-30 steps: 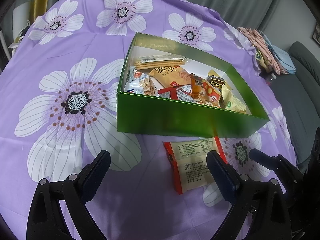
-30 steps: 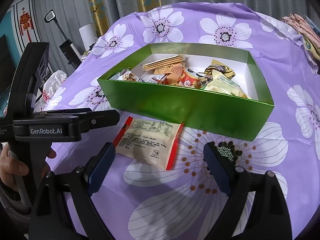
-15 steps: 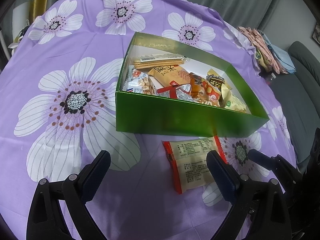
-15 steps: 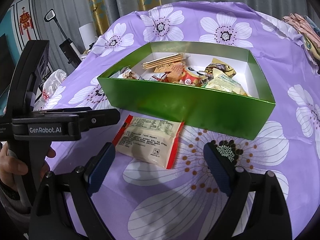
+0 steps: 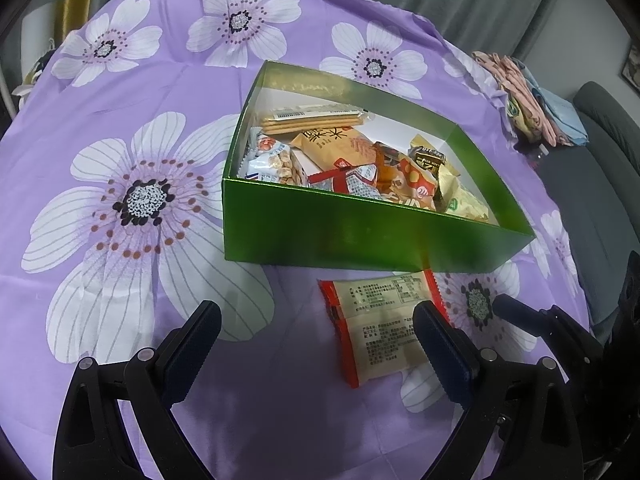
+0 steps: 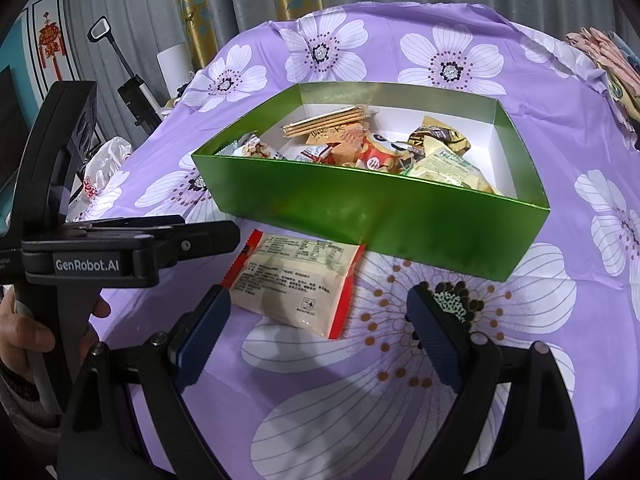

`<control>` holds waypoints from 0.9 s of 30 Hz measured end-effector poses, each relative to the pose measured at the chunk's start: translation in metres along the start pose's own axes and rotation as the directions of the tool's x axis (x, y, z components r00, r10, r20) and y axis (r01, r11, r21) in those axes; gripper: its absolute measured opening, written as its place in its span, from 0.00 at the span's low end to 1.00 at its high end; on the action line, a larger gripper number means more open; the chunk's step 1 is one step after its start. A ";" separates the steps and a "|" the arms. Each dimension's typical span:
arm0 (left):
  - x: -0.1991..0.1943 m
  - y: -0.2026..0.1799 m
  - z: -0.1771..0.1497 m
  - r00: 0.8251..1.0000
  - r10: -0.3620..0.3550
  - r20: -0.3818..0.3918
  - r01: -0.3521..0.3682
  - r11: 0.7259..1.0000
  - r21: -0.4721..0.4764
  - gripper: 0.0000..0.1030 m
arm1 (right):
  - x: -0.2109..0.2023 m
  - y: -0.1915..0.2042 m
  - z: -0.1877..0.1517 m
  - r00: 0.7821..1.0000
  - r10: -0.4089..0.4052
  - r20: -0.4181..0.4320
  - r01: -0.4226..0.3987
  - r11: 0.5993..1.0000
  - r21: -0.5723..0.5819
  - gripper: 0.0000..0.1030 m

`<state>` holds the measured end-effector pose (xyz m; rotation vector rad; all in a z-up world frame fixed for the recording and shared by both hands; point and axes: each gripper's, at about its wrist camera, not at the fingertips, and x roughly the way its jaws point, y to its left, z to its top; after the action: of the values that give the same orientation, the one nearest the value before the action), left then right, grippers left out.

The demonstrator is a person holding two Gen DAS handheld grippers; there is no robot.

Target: Organize snacks

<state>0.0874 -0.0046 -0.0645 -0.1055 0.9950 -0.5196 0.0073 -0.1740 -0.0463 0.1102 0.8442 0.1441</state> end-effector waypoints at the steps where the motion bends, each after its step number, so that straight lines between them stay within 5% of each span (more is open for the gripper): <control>1: 0.001 0.000 0.001 1.000 -0.001 -0.001 0.001 1.000 -0.001 0.93 | 0.000 0.000 0.000 1.000 -0.001 -0.002 0.001 1.000 0.000 0.88; 27: 0.021 -0.014 -0.009 0.993 -0.094 -0.067 0.096 0.995 0.029 0.93 | 0.015 0.005 -0.009 0.999 0.009 -0.049 -0.011 1.000 -0.029 0.88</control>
<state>0.0843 -0.0252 -0.0812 -0.1077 1.0489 -0.6295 0.0098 -0.1659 -0.0630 0.0832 0.8900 0.1691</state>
